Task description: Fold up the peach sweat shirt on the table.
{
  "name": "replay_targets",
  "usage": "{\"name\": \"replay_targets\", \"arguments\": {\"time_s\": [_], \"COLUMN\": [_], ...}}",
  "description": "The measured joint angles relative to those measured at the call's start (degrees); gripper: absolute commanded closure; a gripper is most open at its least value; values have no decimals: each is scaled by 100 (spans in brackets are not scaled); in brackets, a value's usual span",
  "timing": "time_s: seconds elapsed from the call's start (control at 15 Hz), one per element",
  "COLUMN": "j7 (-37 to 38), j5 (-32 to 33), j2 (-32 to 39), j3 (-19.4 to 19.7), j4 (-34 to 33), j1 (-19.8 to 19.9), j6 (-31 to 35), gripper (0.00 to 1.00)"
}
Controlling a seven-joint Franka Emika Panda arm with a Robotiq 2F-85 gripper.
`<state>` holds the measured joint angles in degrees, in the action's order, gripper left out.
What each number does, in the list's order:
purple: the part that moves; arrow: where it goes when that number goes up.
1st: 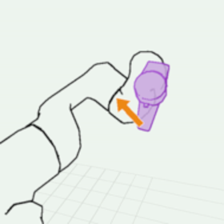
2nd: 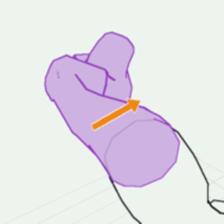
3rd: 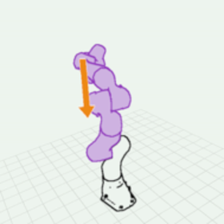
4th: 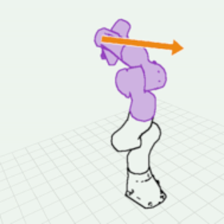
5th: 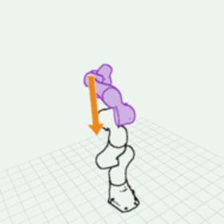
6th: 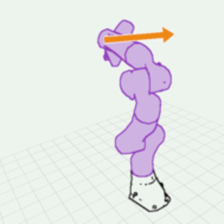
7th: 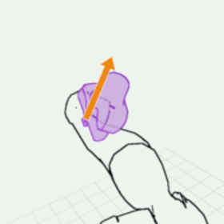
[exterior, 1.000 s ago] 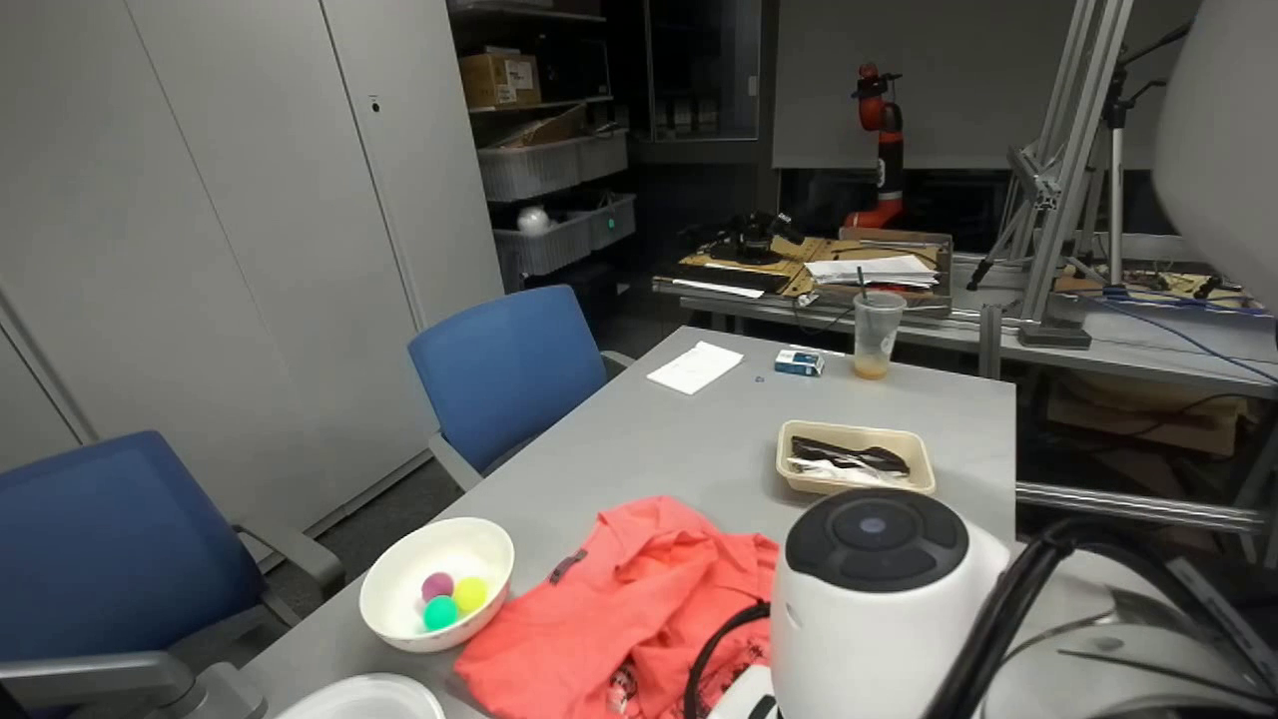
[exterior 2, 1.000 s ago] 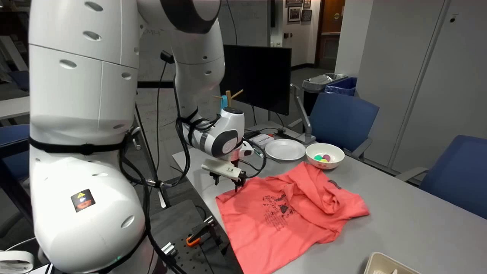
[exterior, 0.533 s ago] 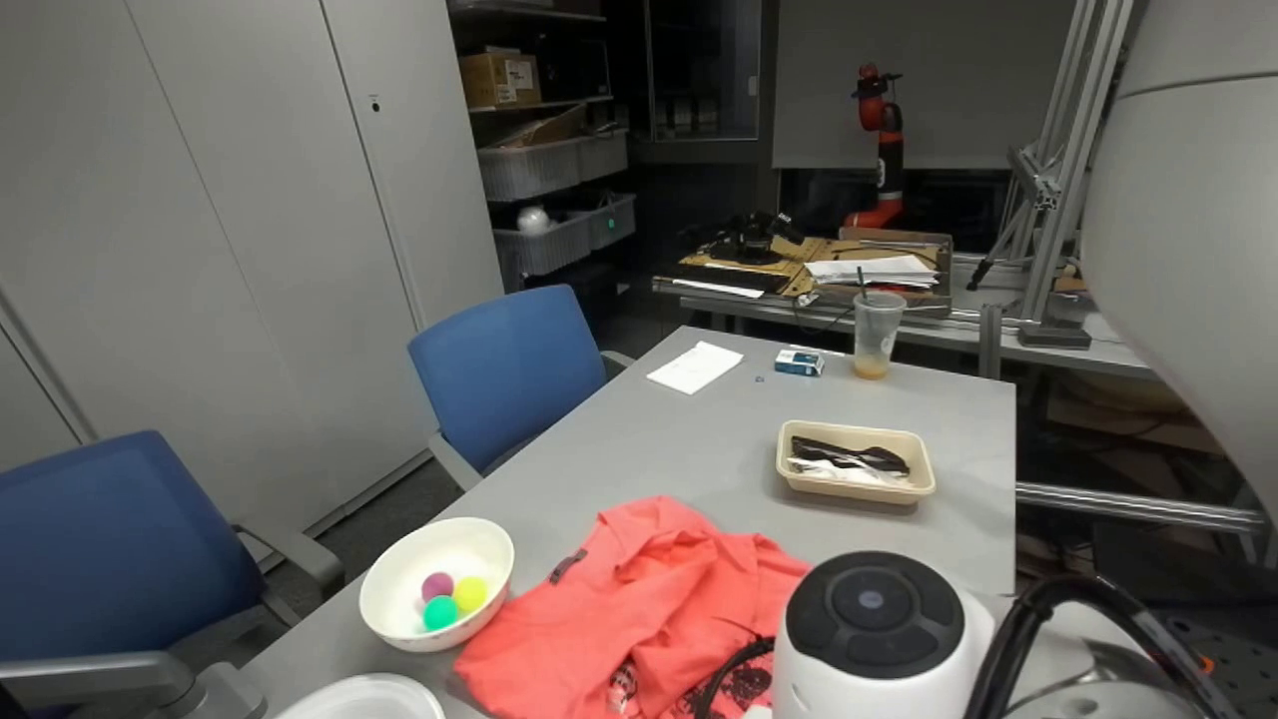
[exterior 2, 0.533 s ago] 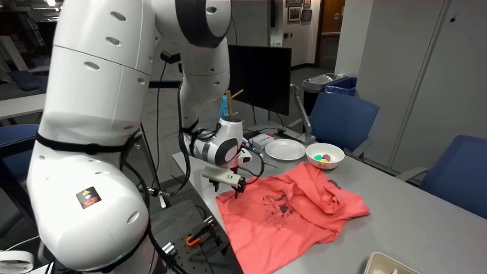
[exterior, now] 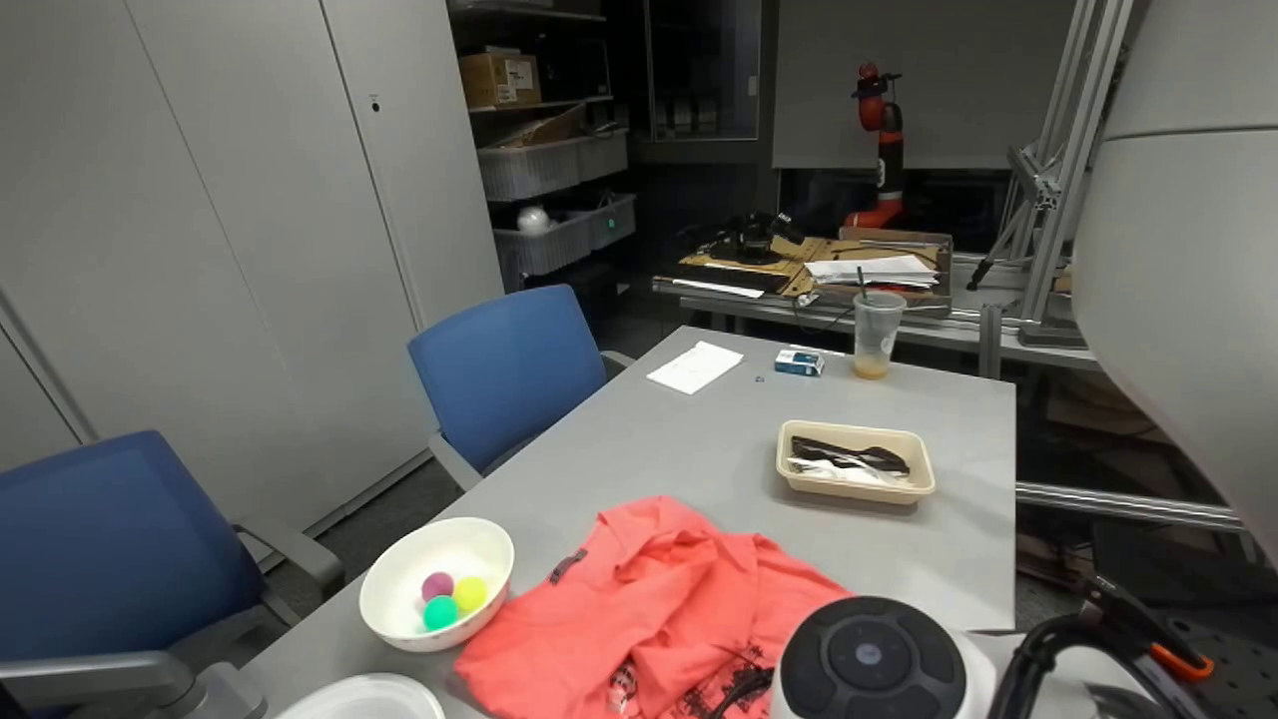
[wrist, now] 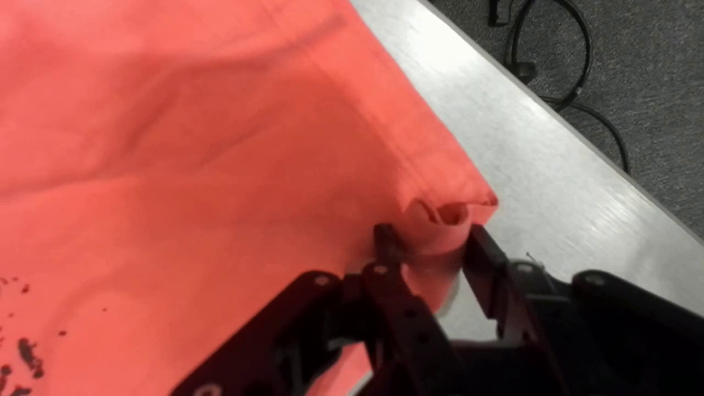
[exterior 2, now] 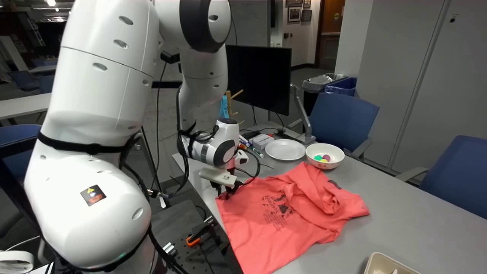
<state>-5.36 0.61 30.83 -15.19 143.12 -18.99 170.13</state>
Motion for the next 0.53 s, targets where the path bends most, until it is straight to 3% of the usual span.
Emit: {"name": "replay_targets", "arguments": {"time_s": [0.07, 0.27, 0.53], "j7": [0, -6, -62], "j5": [10, 27, 241], "j2": [-11, -173, -751], "j3": [23, 55, 81], "j4": [-7, -49, -164], "j1": [-7, 8, 49], "j6": [-9, -471, -2250], "gripper": [100, 100, 99]}}
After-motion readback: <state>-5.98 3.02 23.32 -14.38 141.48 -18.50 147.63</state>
